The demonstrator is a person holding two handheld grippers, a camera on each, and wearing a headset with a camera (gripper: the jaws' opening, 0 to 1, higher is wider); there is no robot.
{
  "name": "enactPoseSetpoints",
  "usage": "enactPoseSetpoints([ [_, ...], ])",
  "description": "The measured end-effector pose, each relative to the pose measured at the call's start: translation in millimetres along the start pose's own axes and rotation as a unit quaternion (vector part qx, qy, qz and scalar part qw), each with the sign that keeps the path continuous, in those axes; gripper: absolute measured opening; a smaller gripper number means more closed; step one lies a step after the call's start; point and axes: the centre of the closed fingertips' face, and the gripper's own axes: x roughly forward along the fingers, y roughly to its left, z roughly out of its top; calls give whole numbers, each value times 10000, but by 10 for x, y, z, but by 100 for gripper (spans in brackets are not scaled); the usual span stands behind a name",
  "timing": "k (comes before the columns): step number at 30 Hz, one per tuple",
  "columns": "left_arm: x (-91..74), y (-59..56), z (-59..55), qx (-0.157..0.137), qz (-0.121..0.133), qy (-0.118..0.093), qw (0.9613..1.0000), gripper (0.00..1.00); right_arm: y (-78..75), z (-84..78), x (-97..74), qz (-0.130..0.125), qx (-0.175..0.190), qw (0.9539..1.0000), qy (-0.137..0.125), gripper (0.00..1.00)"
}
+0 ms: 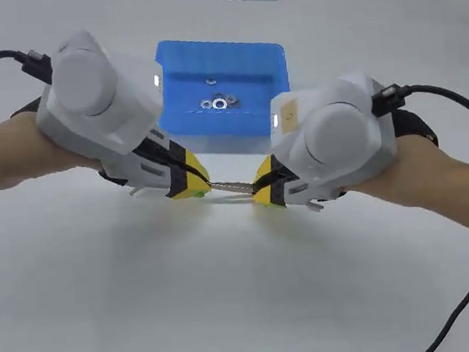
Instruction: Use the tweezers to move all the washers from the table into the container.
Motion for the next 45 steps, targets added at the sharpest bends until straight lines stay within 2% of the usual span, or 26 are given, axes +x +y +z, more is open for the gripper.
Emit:
enactPoseSetpoints([
  [5,39,28,-79,176,56,284,9994,6,11,17,10,60,35,10000,-11,9],
  [9,55,9,-127,237,68,454,9987,6,38,20,13,185,97,9998,-3,9],
  [14,45,18,-123,137,154,477,9986,6,39,15,0,344,312,9989,3,10],
  [19,51,17,-125,157,201,569,9981,6,66,14,-4,410,323,9986,62,11],
  [20,55,16,-120,24,202,550,9983,7,69,11,-7,413,336,9986,69,11],
  [25,59,-8,-115,-171,210,535,9982,11,84,16,-6,369,307,9988,128,12],
  [26,59,-30,-112,-283,208,551,9979,13,84,16,-3,358,283,9988,157,12],
  [30,57,-58,-113,-439,311,539,9971,17,78,12,-4,342,377,9985,175,12],
  [33,21,-69,-152,-680,414,604,9950,19,68,13,-3,297,548,9980,107,12],
  [35,-21,-77,-183,-717,472,687,9939,21,70,9,-5,276,612,9977,91,14],
  [37,-84,-54,-197,-848,643,625,9924,21,68,9,-3,231,674,9974,53,14],
  [39,-129,-52,-213,-955,696,604,9912,22,84,12,-5,235,714,9972,32,16],
  [41,-198,-19,-230,-977,880,602,9895,23,62,-7,-12,100,653,9978,73,20],
  [42,-227,-11,-233,-981,940,591,9890,24,18,-51,-34,-54,486,9986,189,22],
  [43,-253,-3,-235,-1017,997,557,9882,24,15,-44,-45,-96,465,9988,146,22],
  [44,-281,4,-248,-1097,1071,471,9871,25,-29,7,-91,-244,370,9990,-45,21],
  [45,-295,1,-265,-1147,1091,438,9864,25,-38,52,-121,-289,364,9987,-198,21],
])
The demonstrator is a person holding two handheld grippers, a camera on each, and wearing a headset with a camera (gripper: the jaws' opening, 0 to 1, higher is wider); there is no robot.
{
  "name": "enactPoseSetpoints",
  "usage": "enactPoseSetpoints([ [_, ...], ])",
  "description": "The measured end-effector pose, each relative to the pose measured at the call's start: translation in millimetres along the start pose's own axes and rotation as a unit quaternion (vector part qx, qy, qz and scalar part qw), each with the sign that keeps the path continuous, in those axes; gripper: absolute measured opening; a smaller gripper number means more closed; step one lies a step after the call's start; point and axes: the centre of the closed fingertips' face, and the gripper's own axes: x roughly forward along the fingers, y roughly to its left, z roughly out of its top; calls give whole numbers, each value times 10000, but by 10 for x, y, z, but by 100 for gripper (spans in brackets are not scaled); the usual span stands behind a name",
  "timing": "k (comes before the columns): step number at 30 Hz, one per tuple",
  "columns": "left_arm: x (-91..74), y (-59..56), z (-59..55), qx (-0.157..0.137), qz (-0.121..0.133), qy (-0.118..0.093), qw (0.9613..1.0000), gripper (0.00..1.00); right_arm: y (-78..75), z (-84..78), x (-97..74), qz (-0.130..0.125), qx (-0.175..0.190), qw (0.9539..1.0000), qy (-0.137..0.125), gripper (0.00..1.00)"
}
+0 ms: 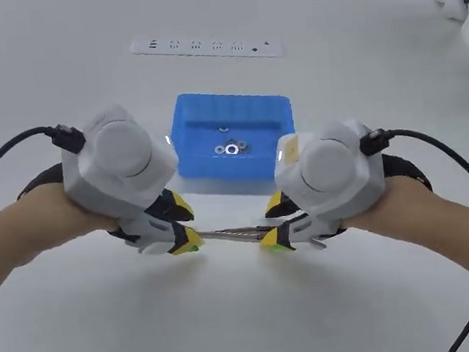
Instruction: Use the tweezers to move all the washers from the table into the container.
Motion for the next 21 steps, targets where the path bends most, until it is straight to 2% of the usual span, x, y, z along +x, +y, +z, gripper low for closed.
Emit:
enactPoseSetpoints([
  [1,-20,-29,-33,-293,-20,-58,9996,26,-16,27,-71,-84,124,9999,-86,21],
  [2,-38,-55,-32,-382,-53,-137,9992,26,-41,46,-121,-188,113,9996,-158,21],
  [4,-118,-114,70,-559,-17,-618,9965,26,-74,109,-264,-419,105,9980,-459,21],
  [5,-186,-181,150,-764,-93,-923,9928,26,-54,178,-371,-486,89,9958,-775,21],
  [6,-239,-210,208,-869,-97,-1138,9896,28,-28,258,-464,-534,-40,9925,-1099,21],
  [7,-330,-240,293,-913,-50,-1460,9851,30,17,334,-607,-609,-85,9873,-1467,21],
  [8,-393,-259,329,-917,-1,-1612,9827,30,63,347,-690,-603,-29,9851,-1608,21],
  [9,-477,-280,381,-957,64,-1838,9783,32,120,332,-786,-617,142,9833,-1708,21],
  [10,-530,-312,403,-982,58,-1958,9757,34,154,314,-849,-628,230,9819,-1774,22],
  [12,-628,-340,399,-1007,164,-2085,9727,44,221,262,-966,-672,476,9784,-1894,26],
  [13,-665,-347,401,-903,234,-2156,9720,48,233,239,-1011,-736,585,9764,-1944,29],
  [14,-702,-357,377,-802,345,-2186,9719,52,247,221,-1056,-763,736,9739,-2009,31],
  [15,-708,-368,358,-820,350,-2161,9723,58,265,217,-1104,-775,892,9705,-2103,32],
  [16,-729,-397,321,-805,376,-2125,9731,61,257,205,-1168,-915,1017,9661,-2192,34],
  [17,-756,-434,307,-762,359,-2121,9736,62,242,184,-1214,-1079,974,9652,-2173,34],
  [18,-811,-489,318,-741,334,-2192,9723,63,248,173,-1270,-1215,896,9646,-2164,33],
  [20,-885,-580,349,-700,273,-2288,9706,68,276,178,-1327,-1300,1027,9614,-2198,35],
  [21,-938,-646,378,-658,256,-2358,9692,72,279,229,-1374,-1402,1153,9545,-2364,39],
])
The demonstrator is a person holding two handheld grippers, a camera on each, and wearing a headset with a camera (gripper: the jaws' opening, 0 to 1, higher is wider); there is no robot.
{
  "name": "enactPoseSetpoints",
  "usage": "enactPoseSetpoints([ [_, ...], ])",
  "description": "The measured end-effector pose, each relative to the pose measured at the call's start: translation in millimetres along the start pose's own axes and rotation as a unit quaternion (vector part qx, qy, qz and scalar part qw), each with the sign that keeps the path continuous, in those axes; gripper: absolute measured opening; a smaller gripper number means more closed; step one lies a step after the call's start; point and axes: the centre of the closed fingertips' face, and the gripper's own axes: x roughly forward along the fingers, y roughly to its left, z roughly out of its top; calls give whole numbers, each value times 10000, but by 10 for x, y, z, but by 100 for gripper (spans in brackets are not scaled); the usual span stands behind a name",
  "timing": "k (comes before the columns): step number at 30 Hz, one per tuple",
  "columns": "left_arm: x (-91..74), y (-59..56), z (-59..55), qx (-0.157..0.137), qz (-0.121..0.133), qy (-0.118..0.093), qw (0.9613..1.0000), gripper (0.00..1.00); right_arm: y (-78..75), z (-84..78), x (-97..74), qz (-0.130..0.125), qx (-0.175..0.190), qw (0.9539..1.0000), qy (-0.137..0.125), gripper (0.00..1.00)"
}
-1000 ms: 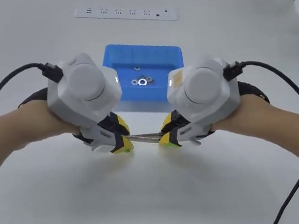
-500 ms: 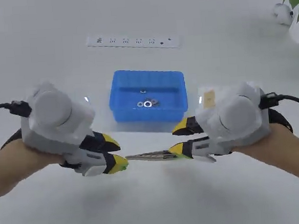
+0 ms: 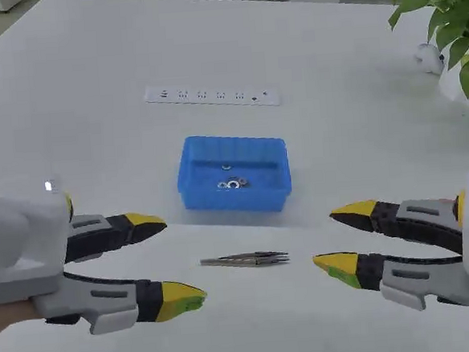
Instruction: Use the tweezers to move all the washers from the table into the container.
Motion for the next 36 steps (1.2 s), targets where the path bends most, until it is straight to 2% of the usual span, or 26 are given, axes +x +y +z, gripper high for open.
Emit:
enactPoseSetpoints([
  [1,-31,-62,21,51,-33,-19,10000,76,37,56,-19,-17,7,9999,-121,43],
  [3,-67,-132,27,144,-72,-3,9999,80,81,103,-35,-48,-49,9998,-183,49],
  [4,-91,-165,-4,292,-81,110,9995,81,120,135,-36,-49,-38,9998,-198,52],
  [6,-132,-157,-75,488,16,321,9983,85,182,172,-23,-37,-21,9997,-227,62],
  [9,-171,-132,-84,574,164,399,9974,92,264,228,-23,0,-69,9996,-284,75],
  [11,-230,-65,-82,720,405,476,9954,99,309,255,-31,-61,-186,9994,-302,87],
  [13,-269,-62,-67,772,443,505,9947,99,351,264,-50,-83,-252,9992,-301,99],
  [19,-342,-142,1,786,449,372,9952,99,528,162,-112,-4,-379,9993,-54,100],
  [23,-376,-179,-38,816,517,431,9944,99,537,150,-154,-100,-367,9993,-40,100],
  [25,-433,-117,-78,892,804,566,9911,99,470,104,-182,-265,-407,9988,98,100],
  [26,-480,-54,-84,902,1061,616,9883,99,454,91,-192,-288,-413,9986,134,100],
  [27,-489,-49,-57,780,1131,511,9892,99,438,95,-203,-324,-419,9985,123,100],
  [28,-492,-78,-10,568,1091,318,9919,99,417,107,-233,-341,-414,9985,80,100],
  [30,-494,-106,42,375,1015,102,9941,99,400,130,-262,-333,-370,9988,36,100],
  [32,-496,-103,19,431,1014,180,9938,99,396,129,-265,-338,-377,9987,55,99],
  [33,-499,-99,-27,497,1025,350,9929,99,389,124,-269,-351,-410,9985,77,99],
  [34,-498,-98,-39,510,1025,400,9926,99,383,120,-272,-361,-419,9984,90,99],
  [36,-494,-104,-23,488,1025,387,9928,99,378,113,-275,-378,-404,9984,111,98],
])
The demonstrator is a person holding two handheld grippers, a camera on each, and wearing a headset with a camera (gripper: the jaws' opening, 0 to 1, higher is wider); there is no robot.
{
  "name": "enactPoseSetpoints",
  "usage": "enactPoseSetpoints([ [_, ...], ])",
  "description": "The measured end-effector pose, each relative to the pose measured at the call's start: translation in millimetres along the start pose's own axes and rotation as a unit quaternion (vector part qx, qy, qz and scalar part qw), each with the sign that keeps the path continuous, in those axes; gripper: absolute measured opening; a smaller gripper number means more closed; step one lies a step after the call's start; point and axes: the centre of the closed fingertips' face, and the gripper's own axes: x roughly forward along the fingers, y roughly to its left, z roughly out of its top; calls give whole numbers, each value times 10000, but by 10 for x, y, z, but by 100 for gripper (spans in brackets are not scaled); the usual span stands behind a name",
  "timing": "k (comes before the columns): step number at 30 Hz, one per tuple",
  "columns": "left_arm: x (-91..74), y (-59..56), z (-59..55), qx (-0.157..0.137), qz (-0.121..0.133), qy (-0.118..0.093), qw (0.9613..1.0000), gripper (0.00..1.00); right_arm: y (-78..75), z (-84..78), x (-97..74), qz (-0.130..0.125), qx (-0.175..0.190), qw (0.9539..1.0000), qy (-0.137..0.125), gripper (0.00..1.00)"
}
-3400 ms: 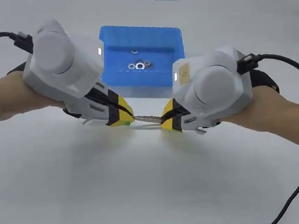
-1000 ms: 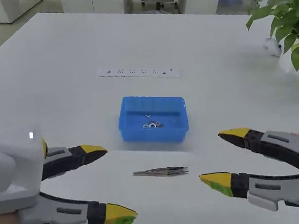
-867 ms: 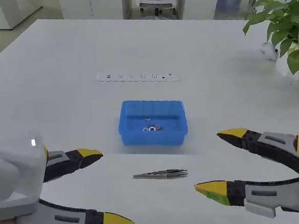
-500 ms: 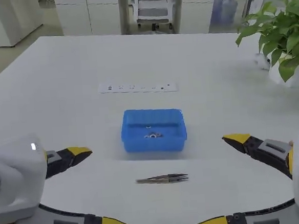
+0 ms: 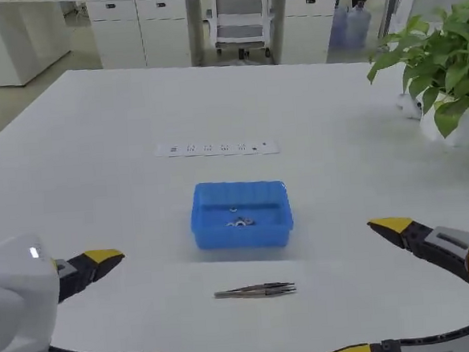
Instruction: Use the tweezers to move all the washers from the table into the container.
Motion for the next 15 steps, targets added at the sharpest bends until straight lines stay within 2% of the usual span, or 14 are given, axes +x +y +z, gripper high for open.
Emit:
enactPoseSetpoints([
  [3,0,-20,59,-1,23,-78,10000,99,-7,-1,-4,-28,-37,10000,12,97],
  [6,26,-49,53,97,12,41,9999,99,-36,-14,-14,-38,-69,10000,29,96],
  [10,49,-79,57,87,-93,36,9999,99,-37,-26,-38,51,-29,10000,72,96],
  [13,50,-71,28,124,-120,89,9998,99,-27,-6,-41,79,29,10000,42,96],
  [15,44,-56,-22,155,-112,209,9996,99,-23,-5,-31,82,51,9999,46,96],
])
